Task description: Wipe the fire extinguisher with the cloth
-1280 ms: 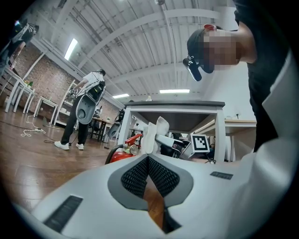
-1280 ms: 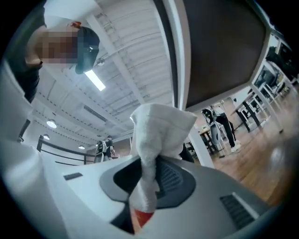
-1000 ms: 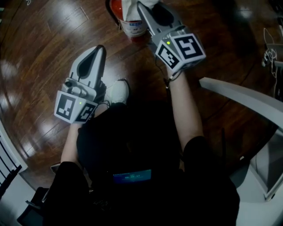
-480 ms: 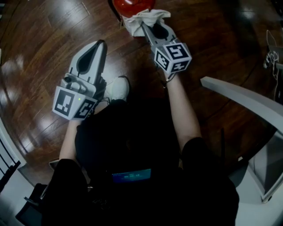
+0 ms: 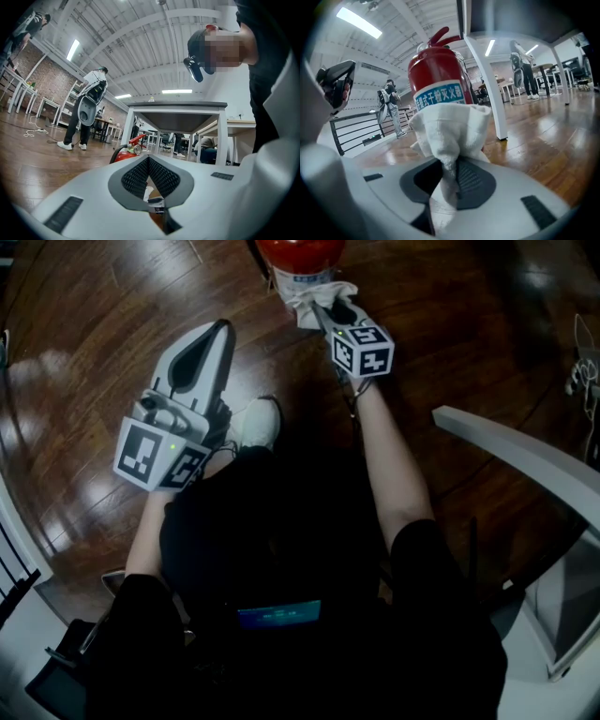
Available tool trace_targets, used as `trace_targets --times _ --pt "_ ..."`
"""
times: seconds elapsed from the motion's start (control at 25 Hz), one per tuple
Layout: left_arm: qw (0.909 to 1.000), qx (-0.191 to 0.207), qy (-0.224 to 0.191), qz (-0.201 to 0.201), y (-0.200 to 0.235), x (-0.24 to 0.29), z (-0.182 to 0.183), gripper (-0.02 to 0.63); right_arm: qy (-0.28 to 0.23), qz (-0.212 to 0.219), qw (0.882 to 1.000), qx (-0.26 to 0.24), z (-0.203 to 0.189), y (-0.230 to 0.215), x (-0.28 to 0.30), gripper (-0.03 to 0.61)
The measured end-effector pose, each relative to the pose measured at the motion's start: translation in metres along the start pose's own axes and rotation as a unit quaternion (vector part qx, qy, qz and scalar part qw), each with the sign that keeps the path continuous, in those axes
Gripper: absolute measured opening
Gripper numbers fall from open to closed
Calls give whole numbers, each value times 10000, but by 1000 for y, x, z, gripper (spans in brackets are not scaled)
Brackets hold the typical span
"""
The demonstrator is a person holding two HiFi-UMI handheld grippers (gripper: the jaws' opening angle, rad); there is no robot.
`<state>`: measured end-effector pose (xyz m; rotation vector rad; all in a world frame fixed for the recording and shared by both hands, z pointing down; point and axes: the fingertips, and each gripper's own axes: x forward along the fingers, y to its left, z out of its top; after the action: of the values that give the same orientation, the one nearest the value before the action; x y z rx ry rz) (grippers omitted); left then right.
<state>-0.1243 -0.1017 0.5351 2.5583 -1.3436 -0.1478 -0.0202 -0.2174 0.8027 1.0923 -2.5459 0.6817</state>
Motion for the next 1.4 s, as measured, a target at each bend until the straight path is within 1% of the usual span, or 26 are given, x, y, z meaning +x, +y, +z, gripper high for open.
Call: trace_targets --times 0.32,0.48,0.56,0.64,0.76,0.84,0.92,1.04,1.24,1.4 --pt "10000 -10 4 -2 0 4 -2 -2 104 18 9999 2 -3 -2 2 94" --pt "10000 -21 10 -21 1 6 -3 -2 63 37 10000 -38 0 1 -3 94" --pt "10000 -25 5 6 5 7 -3 -2 -108 66 9999 -28 10 4 -14 93" --pt "10000 -22 -24 91 13 8 -1 -2 -391 102 9992 12 26 8 -30 92" --pt "9995 -50 -78 297 34 13 4 -2 -812 110 9966 -49 60 14 -59 92" --pt "9993 -64 -60 366 47 16 12 -2 -1032 110 9945 -112 87 21 -78 92" --pt "9993 -112 -44 350 54 17 30 -2 -1234 135 9922 -135 117 33 -101 93" --pt "9994 -225 28 245 48 16 73 -2 -1404 128 9898 -190 166 60 -144 94" --pt "9986 -371 378 -22 -8 14 152 -2 -1227 72 9923 -169 242 114 -230 92" --pt "9973 -556 436 -182 -59 9 232 -2 -1104 10 9937 -197 305 163 -288 94"
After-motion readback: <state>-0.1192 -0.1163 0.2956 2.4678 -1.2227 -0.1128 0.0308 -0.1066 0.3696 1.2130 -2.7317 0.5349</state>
